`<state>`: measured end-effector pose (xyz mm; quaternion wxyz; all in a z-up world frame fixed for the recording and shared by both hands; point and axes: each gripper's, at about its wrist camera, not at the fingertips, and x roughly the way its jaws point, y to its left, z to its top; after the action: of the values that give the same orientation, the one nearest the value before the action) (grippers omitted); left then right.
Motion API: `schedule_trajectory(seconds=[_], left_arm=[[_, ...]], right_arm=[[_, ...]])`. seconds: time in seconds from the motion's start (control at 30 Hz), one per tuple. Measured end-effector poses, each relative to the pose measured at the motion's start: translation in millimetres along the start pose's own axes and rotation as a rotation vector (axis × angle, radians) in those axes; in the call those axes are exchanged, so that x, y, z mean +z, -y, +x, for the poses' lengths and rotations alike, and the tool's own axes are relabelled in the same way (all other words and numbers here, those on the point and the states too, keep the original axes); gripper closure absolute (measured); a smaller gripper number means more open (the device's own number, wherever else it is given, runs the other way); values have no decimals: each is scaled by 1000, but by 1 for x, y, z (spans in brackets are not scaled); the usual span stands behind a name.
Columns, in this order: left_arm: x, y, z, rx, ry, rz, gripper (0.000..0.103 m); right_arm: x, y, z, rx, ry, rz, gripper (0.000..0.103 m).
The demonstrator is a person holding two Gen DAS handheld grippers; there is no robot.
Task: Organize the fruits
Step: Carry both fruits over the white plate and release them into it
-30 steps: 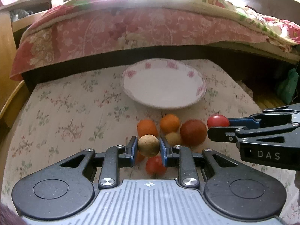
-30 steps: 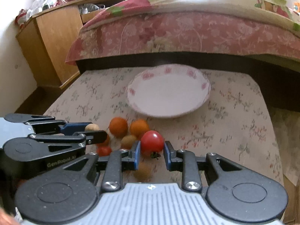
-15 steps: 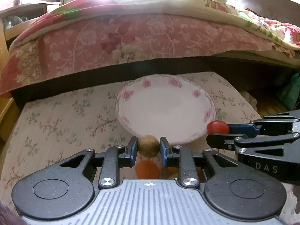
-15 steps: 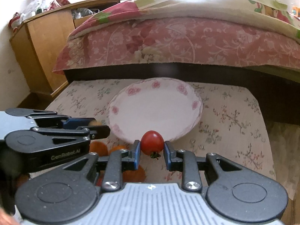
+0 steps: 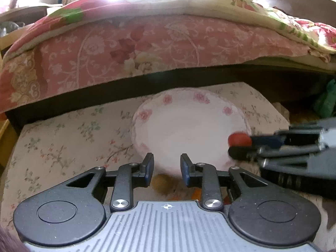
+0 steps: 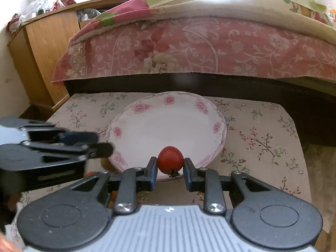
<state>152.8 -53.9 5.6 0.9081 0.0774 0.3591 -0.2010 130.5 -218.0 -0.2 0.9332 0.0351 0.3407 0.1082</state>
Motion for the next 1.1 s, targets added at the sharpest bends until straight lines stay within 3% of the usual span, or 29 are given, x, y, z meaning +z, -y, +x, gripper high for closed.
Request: schedule_trajectory(seconds=[0.23,0.6,0.8,1.0,1.1], left_arm=[[-30,-12,-22,6,-58,-17,66],[-43,-1,-22,-29,-105,-7,65],[-48,1,-22,-10,-107,24,55],[-59,-4,-17,0,-156,7,56],[-58,-2,-15,7,-146,7,63]], right_arm=[[-1,-4,-9,3,16,-12,75],[-2,-6,-14,13,22,-14,75],[-3,-8,-13,19,15,-16,75],[-4,-12,-13,31,16,-24,75],[-5,-13,-13,32,17,-26,75]])
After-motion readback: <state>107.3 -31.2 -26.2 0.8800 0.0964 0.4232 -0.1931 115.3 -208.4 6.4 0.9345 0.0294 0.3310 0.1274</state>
